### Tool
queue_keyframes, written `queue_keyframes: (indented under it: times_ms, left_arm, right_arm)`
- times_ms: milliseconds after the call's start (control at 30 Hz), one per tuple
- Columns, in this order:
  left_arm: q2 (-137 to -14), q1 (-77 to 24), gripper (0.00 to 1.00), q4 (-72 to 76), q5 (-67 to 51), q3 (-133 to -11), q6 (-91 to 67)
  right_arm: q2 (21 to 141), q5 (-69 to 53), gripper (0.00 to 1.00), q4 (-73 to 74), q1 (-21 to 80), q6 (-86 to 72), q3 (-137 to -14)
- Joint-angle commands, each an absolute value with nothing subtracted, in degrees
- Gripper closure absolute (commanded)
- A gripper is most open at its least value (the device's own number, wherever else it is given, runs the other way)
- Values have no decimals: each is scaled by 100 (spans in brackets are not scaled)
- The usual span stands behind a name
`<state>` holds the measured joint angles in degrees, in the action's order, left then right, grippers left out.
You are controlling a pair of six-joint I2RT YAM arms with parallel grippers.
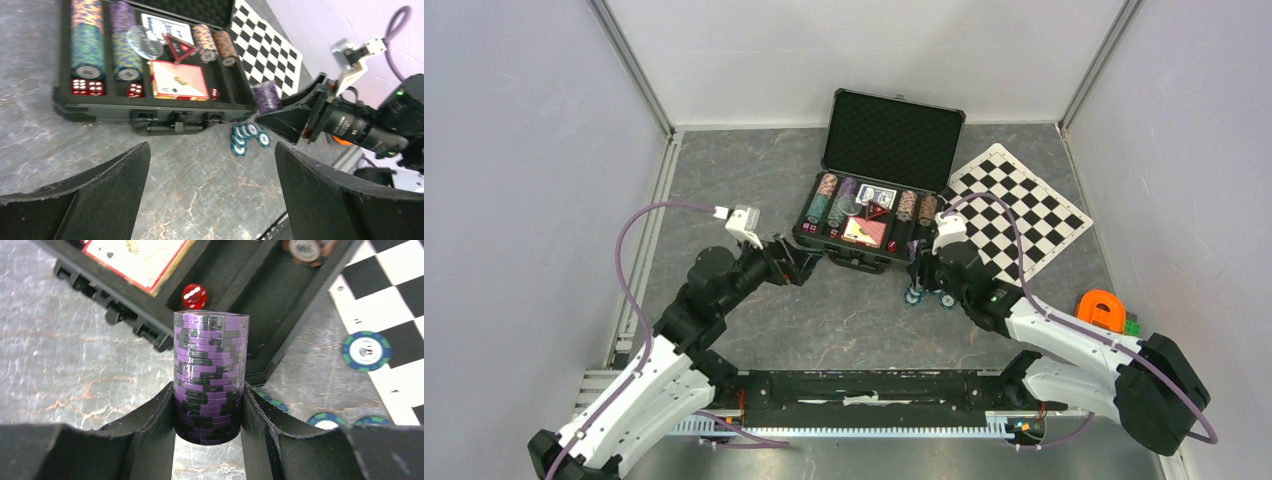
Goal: Pack up texas hold em set
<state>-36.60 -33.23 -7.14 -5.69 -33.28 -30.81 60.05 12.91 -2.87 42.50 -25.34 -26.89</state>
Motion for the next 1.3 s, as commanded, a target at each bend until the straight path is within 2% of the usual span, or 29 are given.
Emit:
queue_keyframes:
  times_ms: [0, 167, 633, 800, 1200, 1267]
  left_arm:
    - [-3159, -3314, 0, -539, 349, -2931, -3139]
    - [-3017, -3314, 0, -678, 486, -2758, -3240]
    - [-3693, -3318, 0, -36, -163, -2393, -3129]
    - [-3640, -3313, 0, -26, -116, -2323, -3126]
    - [-3681, -3316, 0, 154, -210, -2269, -3122]
    - [-3700, -3316, 0, 184, -222, -2246, -3134]
  right_arm:
    - [6092, 2071, 97, -494, 4158, -2857, -3345]
    - [6554, 2327, 96, -158, 4122, -3022, -3899]
    - [8338, 2339, 92, 462, 3988, -4542, -5298]
    - [8524, 2094, 89, 479, 3825, -5016, -5336]
    - [9040, 1546, 83, 154, 3726, -5028, -5659]
    - [9073, 1565, 76, 148, 3709, -5054, -5681]
